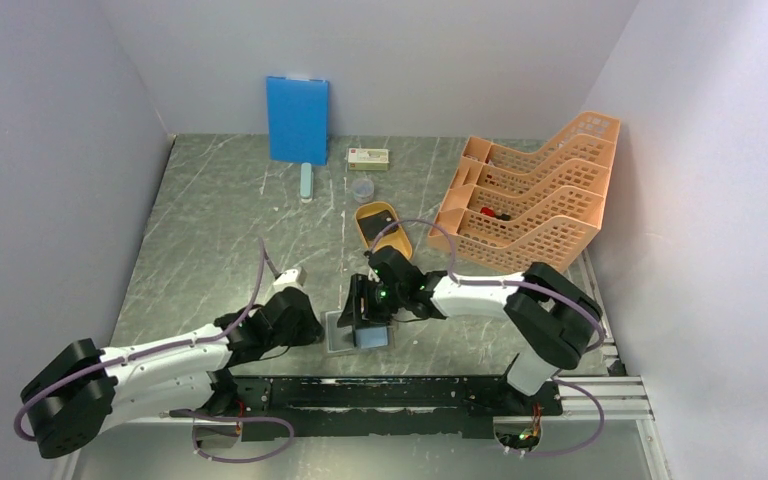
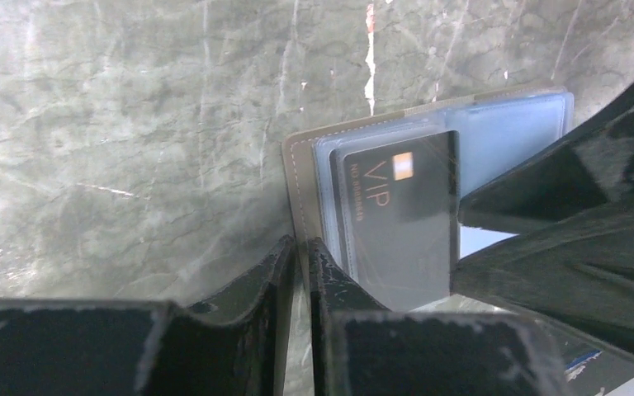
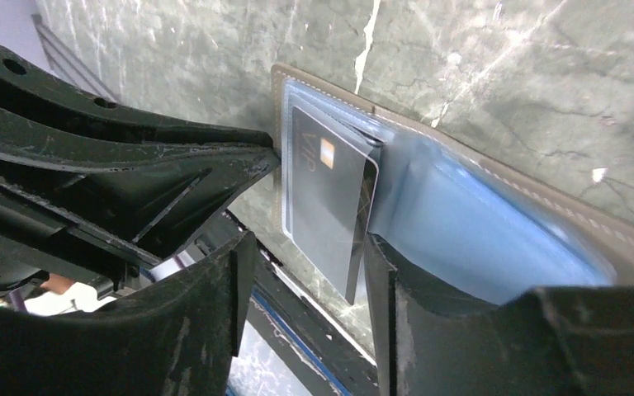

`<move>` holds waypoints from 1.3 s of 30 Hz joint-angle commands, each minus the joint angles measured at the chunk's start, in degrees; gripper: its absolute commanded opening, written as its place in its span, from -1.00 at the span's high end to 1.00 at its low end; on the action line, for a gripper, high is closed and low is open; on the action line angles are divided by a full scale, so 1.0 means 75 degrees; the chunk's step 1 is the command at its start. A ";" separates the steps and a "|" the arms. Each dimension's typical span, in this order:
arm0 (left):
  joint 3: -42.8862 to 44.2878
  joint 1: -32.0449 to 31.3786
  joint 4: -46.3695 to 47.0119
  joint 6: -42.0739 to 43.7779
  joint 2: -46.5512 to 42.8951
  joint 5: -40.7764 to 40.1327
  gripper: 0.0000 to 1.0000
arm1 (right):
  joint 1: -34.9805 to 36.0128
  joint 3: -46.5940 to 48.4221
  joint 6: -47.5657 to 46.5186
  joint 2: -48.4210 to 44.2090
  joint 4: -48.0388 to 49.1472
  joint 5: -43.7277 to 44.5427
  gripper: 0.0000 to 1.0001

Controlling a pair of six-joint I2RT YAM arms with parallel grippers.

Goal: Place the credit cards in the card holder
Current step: Insert the credit card into the card holder, then pick up the credit card from the storage box.

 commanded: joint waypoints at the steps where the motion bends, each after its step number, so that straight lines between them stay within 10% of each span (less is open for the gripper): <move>1: 0.0065 0.0005 -0.0717 -0.0037 -0.0398 -0.0358 0.61 | 0.0042 0.0502 -0.0859 -0.0563 -0.1311 0.0716 -0.16; 10: 0.0530 0.0004 -0.1190 0.0119 -0.0603 -0.0466 0.31 | -0.0329 0.0960 -0.1525 -0.1743 -0.2767 0.2188 -0.28; 17: 0.1029 0.0002 -0.2164 0.0185 -0.1640 -0.1213 -0.15 | -0.1351 0.0182 -0.0851 -0.3234 -0.1545 0.3708 -0.21; 39: 0.0937 0.0007 -0.2699 -0.0220 -0.2223 -0.1573 -0.26 | -0.1894 0.2385 0.2970 0.1132 -0.0410 0.5183 -0.22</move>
